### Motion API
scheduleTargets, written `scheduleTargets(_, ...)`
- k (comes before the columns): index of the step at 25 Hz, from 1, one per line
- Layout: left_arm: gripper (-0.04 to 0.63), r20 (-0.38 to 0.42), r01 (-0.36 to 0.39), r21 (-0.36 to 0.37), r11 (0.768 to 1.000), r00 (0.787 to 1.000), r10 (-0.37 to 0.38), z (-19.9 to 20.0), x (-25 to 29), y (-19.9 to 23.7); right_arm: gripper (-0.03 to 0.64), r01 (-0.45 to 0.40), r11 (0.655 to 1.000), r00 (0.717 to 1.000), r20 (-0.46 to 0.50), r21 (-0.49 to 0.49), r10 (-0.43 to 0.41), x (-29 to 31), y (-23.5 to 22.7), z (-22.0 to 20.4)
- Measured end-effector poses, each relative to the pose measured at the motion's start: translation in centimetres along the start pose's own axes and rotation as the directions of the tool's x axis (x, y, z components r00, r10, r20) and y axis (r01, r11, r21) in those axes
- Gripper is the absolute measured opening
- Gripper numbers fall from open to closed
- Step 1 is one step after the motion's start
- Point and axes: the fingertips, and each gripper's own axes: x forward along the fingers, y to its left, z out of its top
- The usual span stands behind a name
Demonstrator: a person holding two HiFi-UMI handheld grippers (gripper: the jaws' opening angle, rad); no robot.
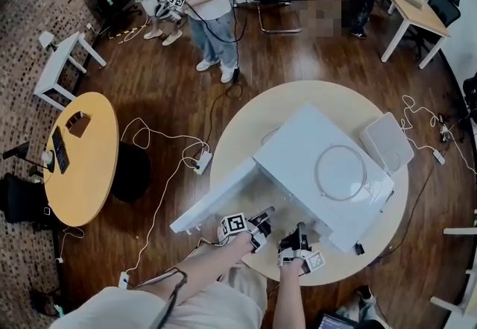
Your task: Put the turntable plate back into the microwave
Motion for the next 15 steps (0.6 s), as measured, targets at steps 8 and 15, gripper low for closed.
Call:
scheduleTargets(8, 0.032, 0.009, 0.019, -0.013, 1.000, 1.000, -0.019, -0.3, -0.1, -0.2, 0.141, 0.018, 0.991, 0.997, -0.068, -0.129, -0.027, 0.4, 0.6, -1.3)
scheduleTargets(15, 0.032, 0.012, 0.081, -0.008, 0.997, 0.997, -0.081, 0.2, 1.1, -2.4, 0.170, 0.049, 0.988, 0.997, -0.057, -0.144, -0.058, 1.5, 1.3, -2.9)
